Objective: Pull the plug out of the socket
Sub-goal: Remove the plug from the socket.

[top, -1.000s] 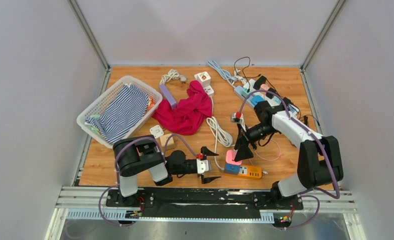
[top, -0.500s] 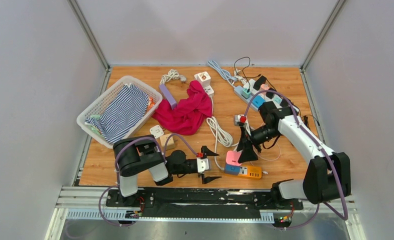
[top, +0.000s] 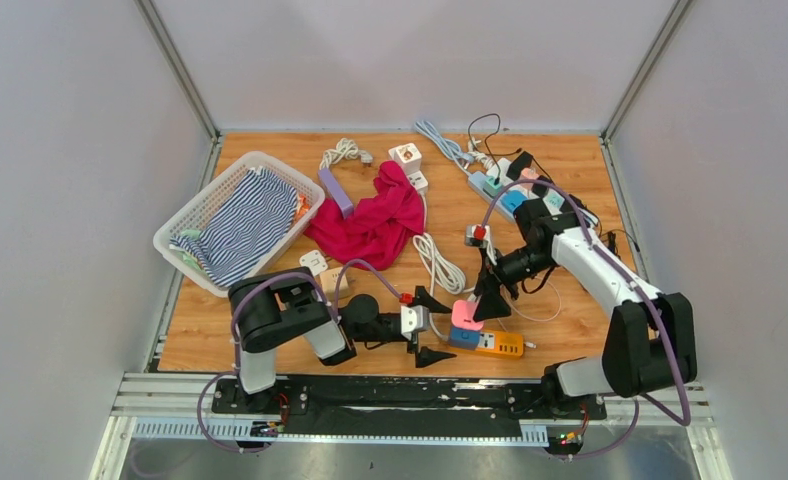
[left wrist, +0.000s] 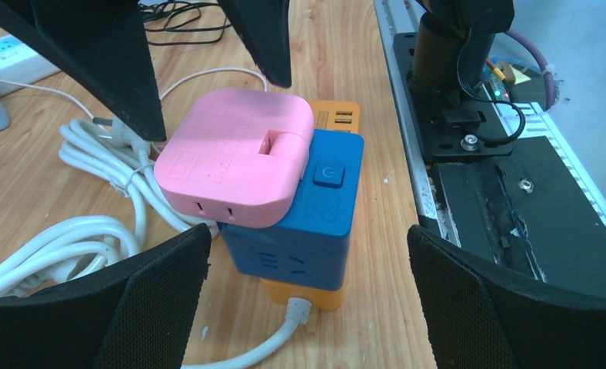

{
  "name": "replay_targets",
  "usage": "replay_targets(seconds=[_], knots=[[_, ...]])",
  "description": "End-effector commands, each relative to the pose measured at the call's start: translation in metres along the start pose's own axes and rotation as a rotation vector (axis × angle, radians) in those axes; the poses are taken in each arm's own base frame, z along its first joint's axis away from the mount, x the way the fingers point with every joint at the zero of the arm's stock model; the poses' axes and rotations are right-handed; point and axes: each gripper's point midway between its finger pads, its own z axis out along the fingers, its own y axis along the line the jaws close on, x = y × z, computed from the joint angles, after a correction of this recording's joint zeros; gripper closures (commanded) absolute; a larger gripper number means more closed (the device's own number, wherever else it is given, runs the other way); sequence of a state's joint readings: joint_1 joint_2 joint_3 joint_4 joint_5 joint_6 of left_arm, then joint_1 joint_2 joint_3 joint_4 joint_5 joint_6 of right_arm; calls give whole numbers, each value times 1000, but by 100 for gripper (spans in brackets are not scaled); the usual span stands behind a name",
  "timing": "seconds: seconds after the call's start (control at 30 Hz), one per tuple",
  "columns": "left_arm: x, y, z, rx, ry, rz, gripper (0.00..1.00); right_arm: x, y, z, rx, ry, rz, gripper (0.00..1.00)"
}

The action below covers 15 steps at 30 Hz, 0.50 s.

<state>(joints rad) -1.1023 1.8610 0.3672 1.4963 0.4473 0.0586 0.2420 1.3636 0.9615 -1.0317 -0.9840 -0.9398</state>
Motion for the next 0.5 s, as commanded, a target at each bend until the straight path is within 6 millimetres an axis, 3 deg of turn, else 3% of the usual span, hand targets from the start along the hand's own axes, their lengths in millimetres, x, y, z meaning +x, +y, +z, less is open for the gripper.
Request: replay_targets(seconds=[0.0, 0.23, 0.47], knots=[[-1, -1, 10, 13, -23, -30, 0, 8, -1, 8, -9, 36, 36, 17], [8, 4, 19, 1, -13, -43, 6, 12, 17, 19, -108, 74, 18, 24], [11, 6, 19, -8, -8, -50, 14, 4, 29, 12, -112, 47, -54, 33]])
